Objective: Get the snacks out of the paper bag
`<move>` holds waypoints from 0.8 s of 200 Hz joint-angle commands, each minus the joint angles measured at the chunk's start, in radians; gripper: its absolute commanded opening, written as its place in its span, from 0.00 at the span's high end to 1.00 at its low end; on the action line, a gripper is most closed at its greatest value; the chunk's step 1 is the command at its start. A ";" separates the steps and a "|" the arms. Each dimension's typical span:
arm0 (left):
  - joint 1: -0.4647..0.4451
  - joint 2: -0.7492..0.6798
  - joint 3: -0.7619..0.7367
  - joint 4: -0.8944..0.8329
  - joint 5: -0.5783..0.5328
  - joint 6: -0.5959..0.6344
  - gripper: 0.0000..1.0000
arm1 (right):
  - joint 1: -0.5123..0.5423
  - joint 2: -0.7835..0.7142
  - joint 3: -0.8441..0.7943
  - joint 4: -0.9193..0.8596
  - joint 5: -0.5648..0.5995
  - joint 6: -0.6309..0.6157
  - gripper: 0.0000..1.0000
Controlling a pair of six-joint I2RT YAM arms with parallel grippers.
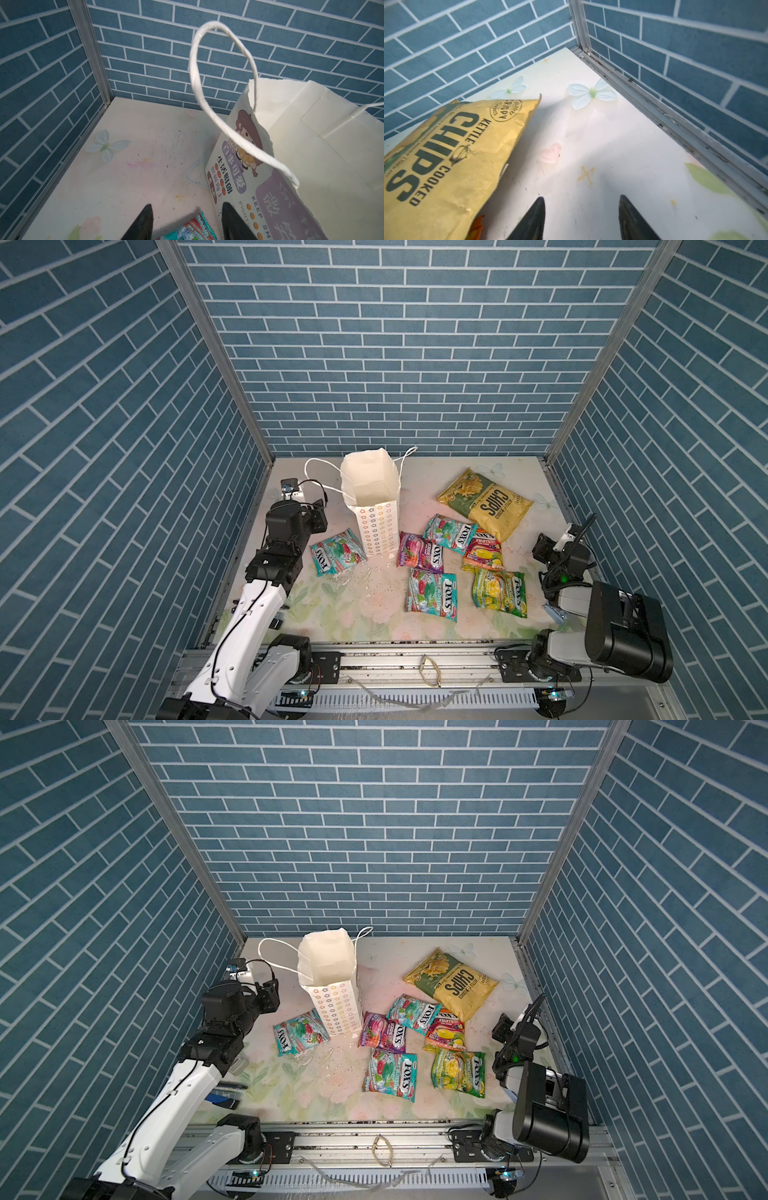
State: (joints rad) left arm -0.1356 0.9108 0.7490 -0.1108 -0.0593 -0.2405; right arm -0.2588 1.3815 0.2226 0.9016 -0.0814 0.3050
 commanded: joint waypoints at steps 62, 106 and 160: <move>0.007 0.069 -0.038 0.175 0.016 0.014 0.46 | 0.135 0.070 0.085 0.042 0.075 -0.172 0.42; 0.007 0.054 -0.103 0.297 0.035 0.039 0.46 | 0.164 0.141 0.077 0.116 0.130 -0.182 0.40; 0.007 0.038 -0.266 0.508 -0.116 0.109 0.46 | 0.174 0.155 0.105 0.085 0.150 -0.186 0.40</move>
State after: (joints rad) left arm -0.1356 0.9562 0.5781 0.2375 -0.0704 -0.1917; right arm -0.0944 1.5379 0.2996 1.0080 0.0372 0.1738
